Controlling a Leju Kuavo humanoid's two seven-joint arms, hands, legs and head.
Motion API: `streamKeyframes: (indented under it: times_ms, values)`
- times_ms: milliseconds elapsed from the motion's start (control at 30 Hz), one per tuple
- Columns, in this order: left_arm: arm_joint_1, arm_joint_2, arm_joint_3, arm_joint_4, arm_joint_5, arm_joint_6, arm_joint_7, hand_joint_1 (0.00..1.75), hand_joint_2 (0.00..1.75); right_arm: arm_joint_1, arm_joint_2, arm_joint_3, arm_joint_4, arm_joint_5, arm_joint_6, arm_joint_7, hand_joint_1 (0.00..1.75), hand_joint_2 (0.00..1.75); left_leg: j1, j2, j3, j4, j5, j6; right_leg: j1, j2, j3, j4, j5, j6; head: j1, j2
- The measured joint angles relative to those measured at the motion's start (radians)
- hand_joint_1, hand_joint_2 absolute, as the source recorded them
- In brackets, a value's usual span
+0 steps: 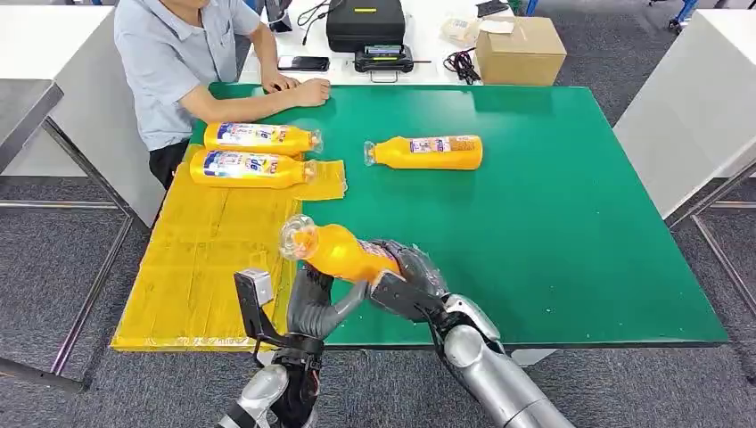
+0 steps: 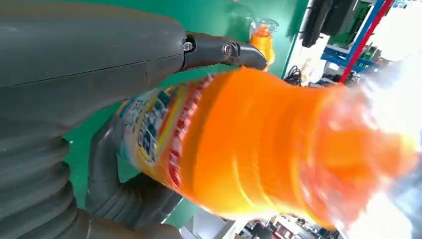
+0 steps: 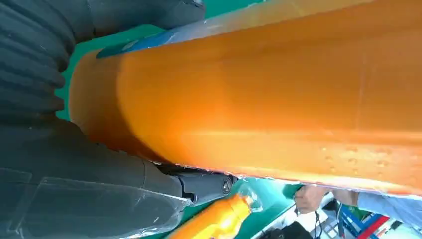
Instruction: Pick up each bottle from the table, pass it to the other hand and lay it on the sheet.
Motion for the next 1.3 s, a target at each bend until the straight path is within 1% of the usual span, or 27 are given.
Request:
streamKeyframes:
  times_ms: [400, 633, 667, 700, 833, 867, 900, 933, 967, 1300]
  values:
    - [-0.028, -0.002, 0.004, 0.009, 0.011, 0.053, -0.025, 0.0, 1.75, -0.023, 0.017, 0.032, 0.04, 0.037, -0.018, 0.002, 1.75, 1.75, 0.0, 0.0, 0.0, 0.0, 0.0, 0.0, 0.0, 0.0, 0.0, 0.0, 0.0, 0.0, 0.0, 0.0]
    - [-0.024, -0.021, 0.017, 0.009, 0.001, 0.066, -0.034, 0.0, 1.75, -0.029, 0.026, 0.042, 0.063, 0.038, -0.021, -0.006, 1.75, 1.75, 0.0, 0.0, 0.0, 0.0, 0.0, 0.0, 0.0, 0.0, 0.0, 0.0, 0.0, 0.0, 0.0, 0.0]
    - [-0.024, -0.023, 0.019, 0.009, 0.0, 0.066, -0.034, 0.99, 1.75, -0.03, 0.028, 0.043, 0.066, 0.038, -0.021, -0.006, 1.75, 1.75, 0.0, 0.0, 0.0, 0.0, 0.0, 0.0, 0.0, 0.0, 0.0, 0.0, 0.0, 0.0, 0.0, 0.0]
    - [-0.024, -0.023, 0.02, 0.009, 0.0, 0.065, -0.034, 1.75, 1.75, -0.031, 0.029, 0.043, 0.068, 0.038, -0.021, -0.006, 1.75, 1.75, 0.0, 0.0, 0.0, 0.0, 0.0, 0.0, 0.0, 0.0, 0.0, 0.0, 0.0, 0.0, 0.0, 0.0]
    - [-0.026, -0.027, 0.024, 0.012, -0.005, 0.056, -0.034, 1.75, 1.75, -0.035, 0.031, 0.047, 0.074, 0.03, -0.019, -0.011, 1.75, 1.75, 0.0, 0.0, 0.0, 0.0, 0.0, 0.0, 0.0, 0.0, 0.0, 0.0, 0.0, 0.0, 0.0, 0.0]
    - [-0.029, -0.027, 0.026, 0.015, -0.006, 0.051, -0.034, 1.75, 1.75, -0.037, 0.031, 0.048, 0.075, 0.026, -0.017, -0.012, 1.59, 1.75, 0.0, 0.0, 0.0, 0.0, 0.0, 0.0, 0.0, 0.0, 0.0, 0.0, 0.0, 0.0, 0.0, 0.0]
    - [-0.031, -0.027, 0.027, 0.017, -0.003, 0.044, -0.035, 1.75, 1.75, -0.038, 0.032, 0.048, 0.076, 0.022, -0.013, -0.012, 0.7, 1.75, 0.0, 0.0, 0.0, 0.0, 0.0, 0.0, 0.0, 0.0, -0.001, 0.0, 0.0, 0.0, 0.0, 0.0]
    - [-0.035, -0.026, 0.031, 0.02, 0.002, 0.036, -0.038, 1.75, 1.75, -0.04, 0.033, 0.048, 0.077, 0.015, -0.011, -0.012, 0.44, 1.75, 0.0, 0.0, 0.0, 0.0, 0.0, 0.0, 0.0, 0.0, -0.001, 0.0, 0.0, 0.0, 0.0, 0.0]
    - [-0.038, -0.024, 0.033, 0.022, 0.006, 0.027, -0.04, 1.75, 1.75, -0.042, 0.034, 0.048, 0.077, 0.008, -0.009, -0.013, 0.0, 1.75, 0.0, 0.0, 0.0, 0.0, 0.0, 0.0, 0.0, 0.0, 0.0, 0.0, 0.0, 0.0, 0.0, 0.0]
    - [-0.036, -0.018, 0.046, 0.019, -0.007, 0.025, -0.061, 1.75, 1.75, -0.045, 0.037, 0.048, 0.095, -0.011, -0.011, -0.011, 0.0, 1.75, 0.0, 0.0, -0.001, 0.0, 0.0, 0.0, 0.0, 0.0, -0.001, 0.0, 0.0, 0.0, 0.0, 0.0]
